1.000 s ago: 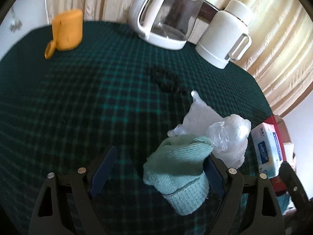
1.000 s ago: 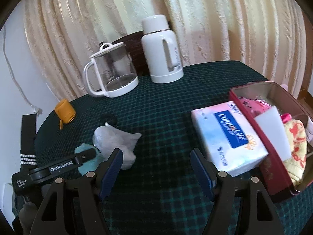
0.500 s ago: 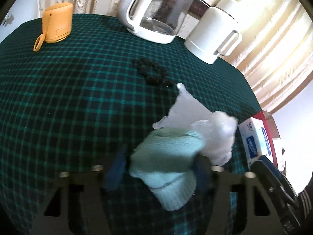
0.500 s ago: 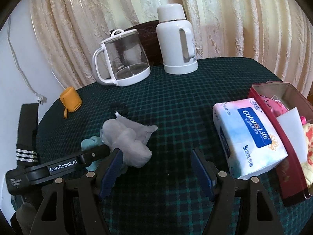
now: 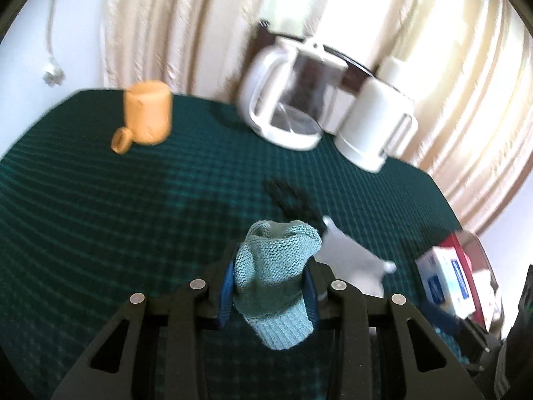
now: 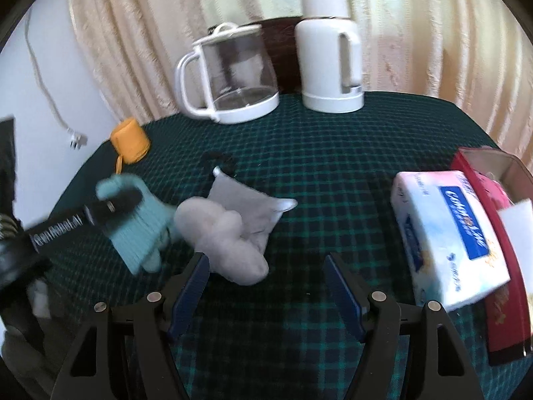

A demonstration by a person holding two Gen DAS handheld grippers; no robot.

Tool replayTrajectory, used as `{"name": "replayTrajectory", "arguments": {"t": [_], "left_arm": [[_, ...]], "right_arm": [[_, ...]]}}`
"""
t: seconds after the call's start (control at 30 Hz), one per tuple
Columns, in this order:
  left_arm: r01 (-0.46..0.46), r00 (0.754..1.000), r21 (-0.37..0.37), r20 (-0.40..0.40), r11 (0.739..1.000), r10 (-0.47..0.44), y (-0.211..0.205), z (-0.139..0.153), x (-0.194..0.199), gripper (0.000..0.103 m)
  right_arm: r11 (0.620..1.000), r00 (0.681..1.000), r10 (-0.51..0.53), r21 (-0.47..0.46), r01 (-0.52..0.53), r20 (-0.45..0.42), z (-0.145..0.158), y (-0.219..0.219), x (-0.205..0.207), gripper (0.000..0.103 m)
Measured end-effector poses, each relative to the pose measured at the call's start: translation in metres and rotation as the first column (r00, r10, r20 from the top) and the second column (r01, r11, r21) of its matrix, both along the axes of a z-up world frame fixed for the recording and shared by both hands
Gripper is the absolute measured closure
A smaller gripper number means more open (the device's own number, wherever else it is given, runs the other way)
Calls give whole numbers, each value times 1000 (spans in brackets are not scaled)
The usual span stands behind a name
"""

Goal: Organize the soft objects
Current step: 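Grasp the crumpled clear plastic bag with the right gripper while the left holds the cap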

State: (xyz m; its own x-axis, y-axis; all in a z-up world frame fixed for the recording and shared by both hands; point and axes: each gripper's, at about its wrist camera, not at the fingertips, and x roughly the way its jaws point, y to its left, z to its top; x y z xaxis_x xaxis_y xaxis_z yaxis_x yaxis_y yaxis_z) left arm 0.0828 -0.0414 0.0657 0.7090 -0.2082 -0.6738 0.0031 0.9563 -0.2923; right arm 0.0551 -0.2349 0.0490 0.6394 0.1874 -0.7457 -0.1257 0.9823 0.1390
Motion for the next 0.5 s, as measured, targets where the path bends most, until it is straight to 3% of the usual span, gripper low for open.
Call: {"name": "replayTrajectory", "arguments": {"t": [0.17,0.37,0.5], "left_arm": [[-72,996,47,52,996,70,11,8,-4,67],[-126,991,66,42,990,124,19,8,2,67],[-168,985,58,40,984,166,29,8,3,67]], "right_arm": [[999,999,45,7,-45,-27,-8,11,10,29],[991,991,132,20,-132,-29,-11,27,7,29],[971,972,229,81,-225,-54,-14,37,4,29]]}}
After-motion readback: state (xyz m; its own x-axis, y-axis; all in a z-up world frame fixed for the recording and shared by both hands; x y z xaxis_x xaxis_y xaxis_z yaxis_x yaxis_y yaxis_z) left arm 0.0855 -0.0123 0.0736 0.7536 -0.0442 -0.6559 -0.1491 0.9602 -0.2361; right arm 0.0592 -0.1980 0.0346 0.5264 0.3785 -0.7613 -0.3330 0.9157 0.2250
